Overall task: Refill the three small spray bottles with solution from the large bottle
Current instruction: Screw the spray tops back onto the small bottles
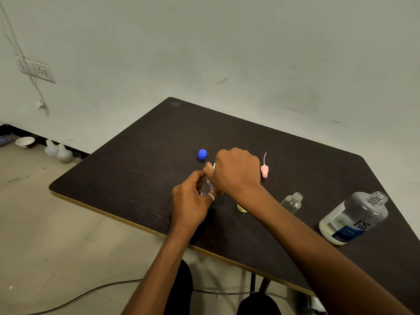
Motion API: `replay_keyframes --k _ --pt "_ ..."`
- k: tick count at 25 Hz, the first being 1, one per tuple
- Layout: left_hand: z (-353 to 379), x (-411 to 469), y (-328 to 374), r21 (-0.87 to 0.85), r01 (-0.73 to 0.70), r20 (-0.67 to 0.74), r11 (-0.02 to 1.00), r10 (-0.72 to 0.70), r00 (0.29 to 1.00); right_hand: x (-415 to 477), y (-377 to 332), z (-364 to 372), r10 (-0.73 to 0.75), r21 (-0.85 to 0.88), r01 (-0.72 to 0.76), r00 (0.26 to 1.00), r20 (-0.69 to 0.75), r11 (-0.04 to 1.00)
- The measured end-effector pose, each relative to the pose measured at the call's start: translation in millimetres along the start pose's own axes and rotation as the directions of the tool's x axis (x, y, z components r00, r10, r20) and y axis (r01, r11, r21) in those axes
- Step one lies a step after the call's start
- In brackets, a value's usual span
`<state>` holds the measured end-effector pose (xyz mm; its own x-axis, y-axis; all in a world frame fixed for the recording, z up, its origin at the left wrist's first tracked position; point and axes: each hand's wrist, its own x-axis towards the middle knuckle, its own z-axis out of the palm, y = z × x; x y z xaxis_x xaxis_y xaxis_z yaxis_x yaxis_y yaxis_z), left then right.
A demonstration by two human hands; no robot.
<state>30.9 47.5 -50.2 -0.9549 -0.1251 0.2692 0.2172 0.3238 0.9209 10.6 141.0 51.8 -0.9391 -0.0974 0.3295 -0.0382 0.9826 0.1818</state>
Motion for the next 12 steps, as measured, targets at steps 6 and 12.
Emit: replay_keyframes --k 6,12 --pt "1 -3 1 0.033 -0.002 -0.048 0.999 0.004 0.999 -4 -11 -1 0.158 0.091 -0.163 0.985 0.063 0.982" --pt "3 -4 3 0.065 -0.011 -0.074 0.998 0.016 0.997 -5 -16 -5 0.196 0.089 -0.205 0.976 0.098 0.975"
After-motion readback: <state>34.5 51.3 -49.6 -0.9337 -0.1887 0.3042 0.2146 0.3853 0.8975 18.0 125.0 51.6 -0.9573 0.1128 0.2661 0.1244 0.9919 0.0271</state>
